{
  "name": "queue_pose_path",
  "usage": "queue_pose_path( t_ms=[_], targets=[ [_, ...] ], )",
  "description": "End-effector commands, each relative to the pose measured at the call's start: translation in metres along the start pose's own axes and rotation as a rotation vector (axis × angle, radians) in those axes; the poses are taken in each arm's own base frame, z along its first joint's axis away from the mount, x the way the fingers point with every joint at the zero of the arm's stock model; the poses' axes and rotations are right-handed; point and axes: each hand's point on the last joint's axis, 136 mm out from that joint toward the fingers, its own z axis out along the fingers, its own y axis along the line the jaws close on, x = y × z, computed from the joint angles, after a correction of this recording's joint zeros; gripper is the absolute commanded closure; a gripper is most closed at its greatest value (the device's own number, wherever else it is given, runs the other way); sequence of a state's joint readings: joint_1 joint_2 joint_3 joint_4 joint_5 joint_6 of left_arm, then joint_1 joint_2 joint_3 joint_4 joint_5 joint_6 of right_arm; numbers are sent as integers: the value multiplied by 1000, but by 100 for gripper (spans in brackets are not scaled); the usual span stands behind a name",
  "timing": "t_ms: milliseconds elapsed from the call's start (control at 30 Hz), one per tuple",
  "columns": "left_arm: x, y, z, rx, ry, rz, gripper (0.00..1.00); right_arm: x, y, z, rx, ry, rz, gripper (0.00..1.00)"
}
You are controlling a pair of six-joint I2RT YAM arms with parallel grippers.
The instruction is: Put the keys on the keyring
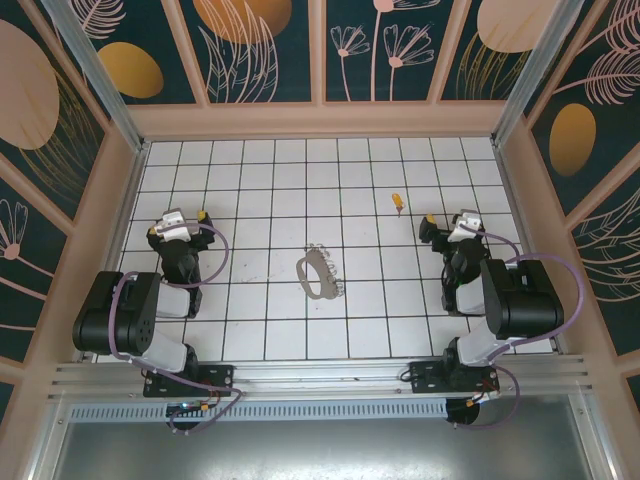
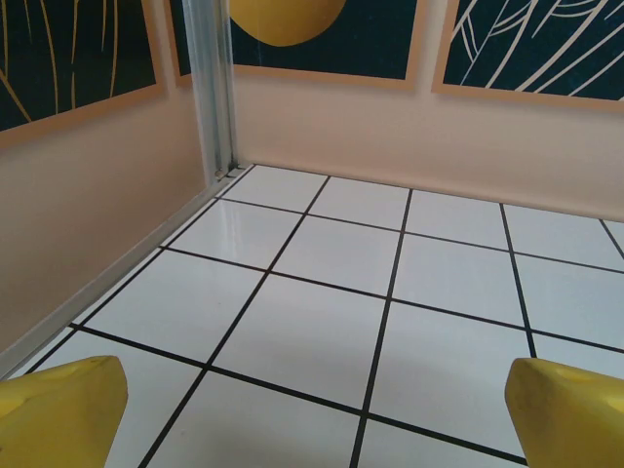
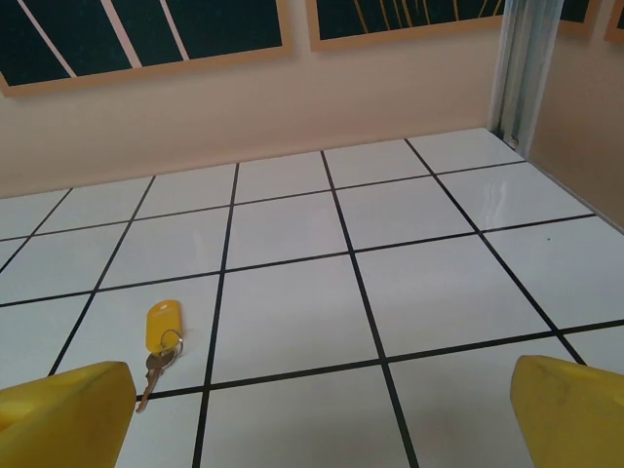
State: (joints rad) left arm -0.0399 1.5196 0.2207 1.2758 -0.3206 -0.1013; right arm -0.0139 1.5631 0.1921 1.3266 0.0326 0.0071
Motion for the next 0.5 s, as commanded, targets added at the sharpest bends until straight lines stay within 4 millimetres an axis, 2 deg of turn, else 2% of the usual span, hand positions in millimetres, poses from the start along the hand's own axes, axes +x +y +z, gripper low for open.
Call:
queue_pose_path(
  t_ms=[0, 467],
  targets=[
    [-6, -1, -1, 10, -28, -14, 1, -10, -2, 5, 5, -28, 15, 1],
    [-6, -1, -1, 10, -27, -16, 1, -9, -3, 5, 4, -24, 20, 1]
  ],
)
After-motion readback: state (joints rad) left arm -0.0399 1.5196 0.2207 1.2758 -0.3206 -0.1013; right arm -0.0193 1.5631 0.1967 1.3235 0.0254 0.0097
